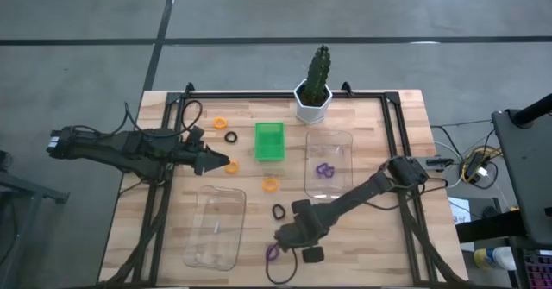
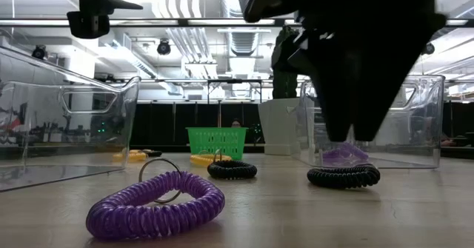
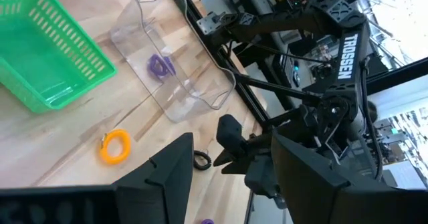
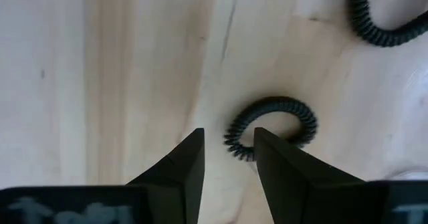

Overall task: Sort spring keychains
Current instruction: Put the black spring keychain into the green bin

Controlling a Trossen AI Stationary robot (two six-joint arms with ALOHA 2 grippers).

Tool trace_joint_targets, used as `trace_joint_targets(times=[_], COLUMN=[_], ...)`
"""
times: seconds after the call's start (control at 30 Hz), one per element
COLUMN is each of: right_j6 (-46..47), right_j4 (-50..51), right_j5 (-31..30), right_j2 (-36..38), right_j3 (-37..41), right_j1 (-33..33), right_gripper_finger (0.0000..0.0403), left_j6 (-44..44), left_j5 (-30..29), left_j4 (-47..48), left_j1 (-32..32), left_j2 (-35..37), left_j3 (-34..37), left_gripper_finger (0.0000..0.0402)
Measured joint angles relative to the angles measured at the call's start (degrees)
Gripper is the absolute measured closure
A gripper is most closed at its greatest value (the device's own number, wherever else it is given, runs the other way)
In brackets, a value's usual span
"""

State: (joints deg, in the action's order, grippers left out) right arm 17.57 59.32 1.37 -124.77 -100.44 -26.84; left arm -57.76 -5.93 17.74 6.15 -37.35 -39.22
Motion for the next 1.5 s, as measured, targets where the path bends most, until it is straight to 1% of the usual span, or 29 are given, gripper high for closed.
trace_joint_targets(times=[0.17,0.27,0.67,0.83,0.93,1.03,1.1,1.17,1.2,1.37,1.5], right_j6=[-2.2,-2.5,-5.2,-5.2,-5.1,-4.3,-3.7,-2.8,-2.7,-1.4,-1.5], right_j4=[0.0,-0.5,-4.0,-7.4,-7.9,-7.9,-7.9,-8.0,-8.1,-7.7,-5.8], right_j5=[0.4,1.7,2.3,5.4,5.1,5.2,6.0,6.9,7.1,8.0,7.9], right_j2=[0.0,0.0,-0.1,0.0,0.2,0.2,0.1,0.1,0.1,0.2,0.9], right_j3=[0.4,0.9,5.6,8.5,9.2,9.1,9.0,9.0,9.0,8.6,5.4], right_j1=[0.6,0.5,1.2,1.7,1.7,2.0,2.4,2.7,3.0,3.9,4.0], right_gripper_finger=[0.0288,0.0291,0.0291,0.0298,0.0304,0.0319,0.0342,0.0373,0.0381,0.0388,0.0389], left_j6=[-0.6,-0.7,-0.8,-0.8,-0.8,-0.8,-0.8,-0.8,-0.8,-0.8,-0.8], left_j5=[0.0,0.0,0.1,0.1,0.1,0.1,0.1,0.1,0.1,0.1,0.1], left_j4=[-0.2,-0.7,-3.5,-3.8,-3.8,-3.8,-3.8,-3.8,-3.8,-3.8,-3.7], left_j1=[0.0,0.0,0.0,0.0,0.0,0.0,0.0,0.0,0.0,0.0,0.0], left_j2=[0.0,0.0,0.1,0.0,0.0,0.1,0.1,0.0,0.0,-0.5,-0.6], left_j3=[0.0,0.0,0.0,0.0,0.0,0.0,0.0,0.0,0.0,0.0,0.0], left_gripper_finger=[0.0207,0.0207,0.0207,0.0207,0.0207,0.0207,0.0207,0.0207,0.0207,0.0207,0.0207])
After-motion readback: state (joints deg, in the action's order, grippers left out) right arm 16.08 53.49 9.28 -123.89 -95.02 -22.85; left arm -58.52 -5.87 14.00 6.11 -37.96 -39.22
